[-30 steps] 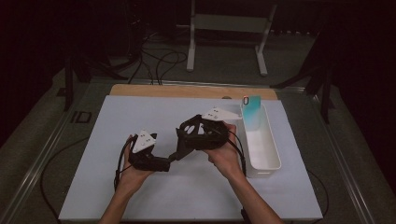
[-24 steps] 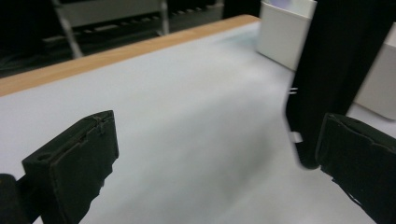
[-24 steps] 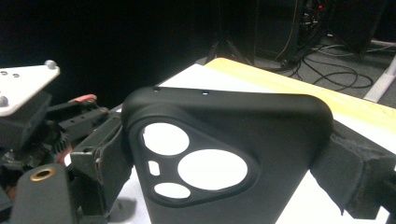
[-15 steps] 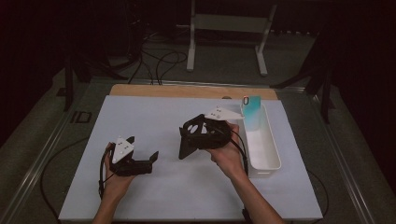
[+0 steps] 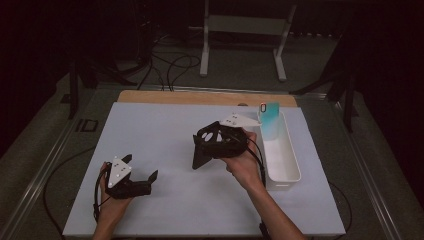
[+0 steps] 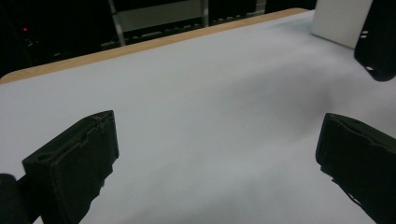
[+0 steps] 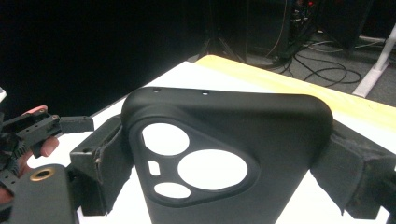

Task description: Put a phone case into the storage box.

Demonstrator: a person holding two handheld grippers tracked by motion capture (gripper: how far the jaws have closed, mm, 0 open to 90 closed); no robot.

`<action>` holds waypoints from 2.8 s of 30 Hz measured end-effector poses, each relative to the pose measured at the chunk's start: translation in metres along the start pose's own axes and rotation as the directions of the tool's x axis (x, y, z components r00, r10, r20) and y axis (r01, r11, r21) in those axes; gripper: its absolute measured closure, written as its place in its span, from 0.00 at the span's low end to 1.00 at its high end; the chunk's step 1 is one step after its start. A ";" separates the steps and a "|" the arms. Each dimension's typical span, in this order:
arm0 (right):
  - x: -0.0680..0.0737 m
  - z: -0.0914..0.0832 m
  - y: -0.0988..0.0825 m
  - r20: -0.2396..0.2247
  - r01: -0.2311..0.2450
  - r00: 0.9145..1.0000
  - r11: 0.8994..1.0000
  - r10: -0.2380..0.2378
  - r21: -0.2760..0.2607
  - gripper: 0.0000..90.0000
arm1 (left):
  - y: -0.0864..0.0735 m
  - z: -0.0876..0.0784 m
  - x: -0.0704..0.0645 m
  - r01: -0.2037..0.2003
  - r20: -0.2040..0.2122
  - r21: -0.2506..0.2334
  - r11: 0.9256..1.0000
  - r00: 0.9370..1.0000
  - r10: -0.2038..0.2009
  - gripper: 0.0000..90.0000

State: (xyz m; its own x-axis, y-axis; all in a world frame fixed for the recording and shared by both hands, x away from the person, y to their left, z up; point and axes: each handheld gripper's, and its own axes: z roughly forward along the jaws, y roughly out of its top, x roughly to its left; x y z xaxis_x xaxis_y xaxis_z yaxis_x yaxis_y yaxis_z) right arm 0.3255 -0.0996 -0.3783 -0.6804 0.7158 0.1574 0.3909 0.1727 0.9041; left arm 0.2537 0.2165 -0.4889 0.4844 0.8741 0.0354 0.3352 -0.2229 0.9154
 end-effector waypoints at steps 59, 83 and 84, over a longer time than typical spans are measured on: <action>-0.082 -0.005 0.040 0.242 -0.004 0.970 1.000 0.001 0.010 0.15 | -0.005 -0.001 -0.002 -0.004 -0.009 -0.018 1.000 1.000 0.003 0.00; -0.120 -0.020 0.046 0.360 -0.028 0.933 1.000 0.022 0.012 0.15 | -0.005 0.000 -0.002 -0.001 -0.014 -0.016 1.000 1.000 0.001 0.00; -0.122 -0.021 0.046 0.362 -0.028 0.932 1.000 0.022 0.010 0.15 | -0.005 0.000 -0.002 -0.002 -0.014 -0.016 1.000 1.000 0.002 0.00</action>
State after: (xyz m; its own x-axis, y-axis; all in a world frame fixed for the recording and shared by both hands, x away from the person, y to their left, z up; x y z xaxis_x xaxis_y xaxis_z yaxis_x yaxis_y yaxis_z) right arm 0.4132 -0.1929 -0.3477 -0.4007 0.9159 0.0230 0.4161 0.1595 0.8952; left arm 0.2509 0.2159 -0.4932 0.4738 0.8796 0.0424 0.3217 -0.2176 0.9215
